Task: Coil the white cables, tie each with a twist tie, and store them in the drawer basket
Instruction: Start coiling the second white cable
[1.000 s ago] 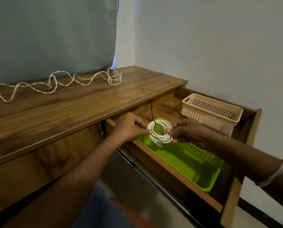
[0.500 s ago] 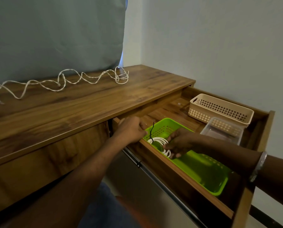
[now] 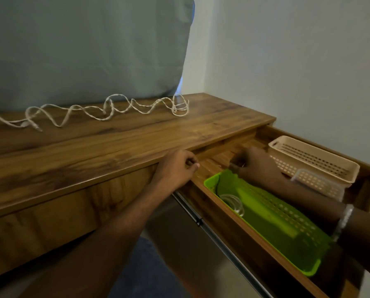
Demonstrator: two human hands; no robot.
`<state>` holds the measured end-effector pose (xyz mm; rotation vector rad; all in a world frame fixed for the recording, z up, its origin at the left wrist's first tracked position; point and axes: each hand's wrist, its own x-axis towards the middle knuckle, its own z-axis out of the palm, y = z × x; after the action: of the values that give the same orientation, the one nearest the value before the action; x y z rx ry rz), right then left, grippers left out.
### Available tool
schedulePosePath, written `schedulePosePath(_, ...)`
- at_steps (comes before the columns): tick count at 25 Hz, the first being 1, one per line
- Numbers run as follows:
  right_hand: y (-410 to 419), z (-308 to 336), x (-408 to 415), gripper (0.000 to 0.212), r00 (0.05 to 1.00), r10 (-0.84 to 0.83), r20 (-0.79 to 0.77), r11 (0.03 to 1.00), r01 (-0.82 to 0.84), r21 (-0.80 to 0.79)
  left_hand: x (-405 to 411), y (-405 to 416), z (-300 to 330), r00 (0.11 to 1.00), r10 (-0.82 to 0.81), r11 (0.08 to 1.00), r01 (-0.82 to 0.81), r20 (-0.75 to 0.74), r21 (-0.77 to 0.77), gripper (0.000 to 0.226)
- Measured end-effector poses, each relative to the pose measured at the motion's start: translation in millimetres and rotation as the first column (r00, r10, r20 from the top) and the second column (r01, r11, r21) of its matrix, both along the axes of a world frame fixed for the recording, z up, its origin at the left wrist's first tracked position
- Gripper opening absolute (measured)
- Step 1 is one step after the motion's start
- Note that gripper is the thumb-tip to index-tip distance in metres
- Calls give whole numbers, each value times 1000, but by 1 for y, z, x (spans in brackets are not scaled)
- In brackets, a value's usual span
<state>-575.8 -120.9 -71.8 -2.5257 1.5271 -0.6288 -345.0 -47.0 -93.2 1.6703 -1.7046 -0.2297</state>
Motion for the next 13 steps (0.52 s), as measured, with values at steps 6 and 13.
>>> schedulePosePath(6,10,63,122,23,902,315,295,949,-310,-64,74,36,52,979,204,961,-199,11,-193,13)
schedulePosePath(13,34,73,312,19,770,534,348,826,-562,-24,226,111,70,846,521,827,-533,-113,-179,12)
